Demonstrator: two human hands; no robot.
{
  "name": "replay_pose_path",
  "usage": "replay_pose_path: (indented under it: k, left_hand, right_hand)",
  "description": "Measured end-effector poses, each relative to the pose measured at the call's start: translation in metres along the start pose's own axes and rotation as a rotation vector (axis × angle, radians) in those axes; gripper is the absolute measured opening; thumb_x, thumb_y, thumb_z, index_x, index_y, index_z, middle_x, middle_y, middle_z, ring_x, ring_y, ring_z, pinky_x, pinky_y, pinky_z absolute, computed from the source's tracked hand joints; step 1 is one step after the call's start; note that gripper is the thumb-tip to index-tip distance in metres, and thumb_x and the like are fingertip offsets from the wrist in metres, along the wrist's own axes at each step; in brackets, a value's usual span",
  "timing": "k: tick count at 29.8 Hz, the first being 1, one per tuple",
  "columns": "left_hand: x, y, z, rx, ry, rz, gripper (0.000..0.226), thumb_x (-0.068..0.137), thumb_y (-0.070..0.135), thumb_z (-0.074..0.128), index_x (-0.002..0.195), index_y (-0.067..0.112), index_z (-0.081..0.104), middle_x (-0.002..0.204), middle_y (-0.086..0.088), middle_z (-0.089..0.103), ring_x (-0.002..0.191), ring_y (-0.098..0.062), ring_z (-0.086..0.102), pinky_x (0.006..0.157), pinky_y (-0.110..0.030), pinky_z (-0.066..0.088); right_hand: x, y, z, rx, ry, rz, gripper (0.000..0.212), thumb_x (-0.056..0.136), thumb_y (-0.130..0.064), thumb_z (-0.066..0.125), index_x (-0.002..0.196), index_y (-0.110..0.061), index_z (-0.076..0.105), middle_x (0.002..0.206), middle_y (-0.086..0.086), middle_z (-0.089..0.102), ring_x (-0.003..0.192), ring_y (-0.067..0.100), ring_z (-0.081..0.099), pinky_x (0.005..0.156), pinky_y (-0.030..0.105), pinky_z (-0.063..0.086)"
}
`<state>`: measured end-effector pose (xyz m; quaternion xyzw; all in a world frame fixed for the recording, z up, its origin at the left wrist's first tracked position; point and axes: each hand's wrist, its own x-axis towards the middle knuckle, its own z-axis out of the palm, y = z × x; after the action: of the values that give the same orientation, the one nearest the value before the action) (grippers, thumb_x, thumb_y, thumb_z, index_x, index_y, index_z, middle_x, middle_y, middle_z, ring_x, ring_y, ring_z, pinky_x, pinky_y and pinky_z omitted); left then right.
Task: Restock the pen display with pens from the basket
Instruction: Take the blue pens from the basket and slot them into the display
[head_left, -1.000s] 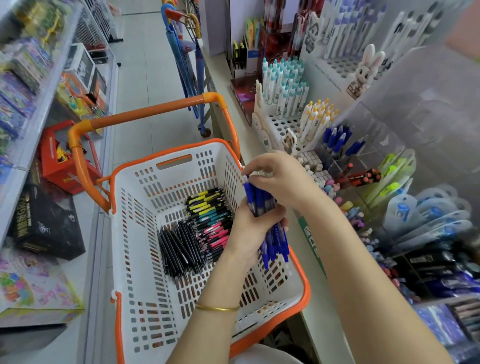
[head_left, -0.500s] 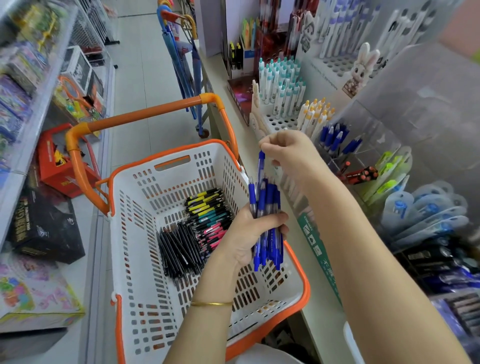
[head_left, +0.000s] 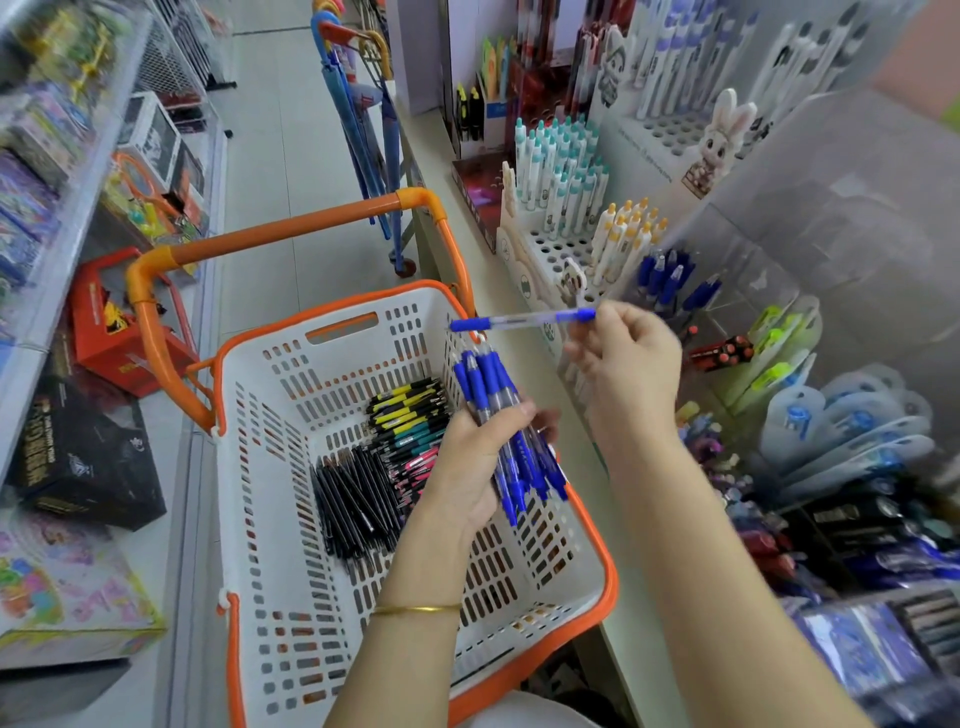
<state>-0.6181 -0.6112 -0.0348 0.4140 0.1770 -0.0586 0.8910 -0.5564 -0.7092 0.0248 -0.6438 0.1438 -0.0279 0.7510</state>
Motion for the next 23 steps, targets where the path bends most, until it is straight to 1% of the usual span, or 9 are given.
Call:
replay_pose_path:
  k: [2, 4, 7, 11, 13, 17, 19, 21, 23]
  left_hand:
    - [0.002, 0.0, 0.004, -0.062, 0.068, 0.078, 0.014, 0.091, -0.005, 0.056, 0.1, 0.006, 0.056, 0.081, -0.008, 0.071, 0.078, -0.023, 0.072, 0.069, -0.036, 0.059]
    - [0.004, 0.001, 0.006, -0.119, 0.139, 0.15, 0.024, 0.09, -0.006, 0.057, 0.113, 0.0, 0.055, 0.09, -0.012, 0.068, 0.079, -0.022, 0.072, 0.069, -0.031, 0.058]
    - [0.006, 0.001, 0.005, -0.136, 0.219, 0.21, 0.044, 0.088, -0.005, 0.06, 0.13, -0.005, 0.049, 0.105, -0.018, 0.065, 0.079, -0.022, 0.073, 0.072, -0.035, 0.06]
    - [0.004, 0.001, 0.005, -0.158, 0.187, 0.262, 0.049, 0.088, -0.004, 0.058, 0.135, 0.001, 0.046, 0.114, -0.015, 0.068, 0.096, -0.026, 0.071, 0.075, -0.036, 0.058]
    - [0.003, 0.002, 0.005, -0.154, 0.187, 0.288, 0.049, 0.088, -0.005, 0.058, 0.135, 0.001, 0.045, 0.11, -0.016, 0.068, 0.095, -0.026, 0.071, 0.072, -0.034, 0.058]
    - [0.004, 0.003, 0.001, 0.069, 0.284, 0.396, 0.044, 0.087, -0.001, 0.064, 0.127, -0.004, 0.045, 0.093, -0.018, 0.067, 0.086, -0.027, 0.07, 0.074, -0.041, 0.057]
    - [0.001, 0.005, 0.004, 0.233, 0.332, 0.453, 0.041, 0.083, 0.005, 0.069, 0.119, 0.002, 0.051, 0.094, -0.015, 0.069, 0.087, -0.023, 0.071, 0.077, -0.041, 0.057]
    - [-0.005, 0.004, 0.009, 0.401, 0.359, 0.515, 0.035, 0.077, 0.009, 0.075, 0.104, 0.021, 0.056, 0.091, 0.001, 0.07, 0.085, -0.009, 0.07, 0.075, -0.026, 0.056]
    - [-0.012, 0.002, 0.017, 0.546, 0.328, 0.574, 0.044, 0.078, 0.003, 0.076, 0.097, 0.034, 0.052, 0.09, 0.012, 0.066, 0.085, 0.007, 0.064, 0.075, -0.01, 0.049]
  right_hand:
    - [-0.013, 0.019, -0.004, -0.003, 0.044, 0.031, 0.02, 0.095, -0.011, 0.051, 0.08, -0.011, 0.064, 0.08, 0.007, 0.065, 0.075, 0.016, 0.063, 0.068, 0.024, 0.054]
    - [-0.024, 0.036, -0.009, -0.073, 0.09, 0.022, 0.015, 0.095, -0.016, 0.053, 0.09, -0.006, 0.064, 0.076, 0.001, 0.063, 0.071, 0.008, 0.061, 0.063, 0.02, 0.049]
    - [-0.036, 0.051, -0.014, -0.138, 0.098, 0.024, 0.017, 0.094, -0.019, 0.054, 0.092, -0.004, 0.063, 0.076, 0.001, 0.06, 0.064, 0.005, 0.052, 0.063, 0.023, 0.043]
    - [-0.04, 0.059, -0.015, -0.181, -0.008, 0.161, 0.019, 0.096, -0.021, 0.052, 0.086, -0.007, 0.06, 0.076, 0.001, 0.056, 0.067, 0.01, 0.047, 0.066, 0.028, 0.041]
    - [-0.04, 0.06, -0.018, -0.169, -0.1, 0.253, 0.021, 0.097, -0.023, 0.051, 0.085, -0.008, 0.06, 0.073, 0.001, 0.056, 0.066, 0.011, 0.046, 0.064, 0.027, 0.04]
    - [-0.044, 0.06, -0.02, 0.023, -0.241, 0.485, 0.016, 0.099, -0.018, 0.05, 0.086, -0.011, 0.057, 0.058, -0.008, 0.061, 0.051, 0.001, 0.056, 0.059, 0.022, 0.043]
    - [-0.047, 0.06, -0.018, 0.21, -0.249, 0.638, 0.011, 0.096, -0.019, 0.052, 0.094, -0.01, 0.058, 0.071, -0.001, 0.068, 0.06, 0.008, 0.065, 0.068, 0.031, 0.051]
    - [-0.048, 0.057, -0.013, 0.454, -0.278, 0.808, 0.027, 0.098, -0.031, 0.048, 0.106, -0.009, 0.062, 0.093, 0.009, 0.07, 0.078, 0.023, 0.069, 0.076, 0.043, 0.053]
    - [-0.049, 0.052, -0.005, 0.665, -0.323, 0.856, 0.045, 0.098, -0.042, 0.042, 0.106, -0.008, 0.07, 0.101, 0.014, 0.071, 0.085, 0.028, 0.07, 0.075, 0.042, 0.056]
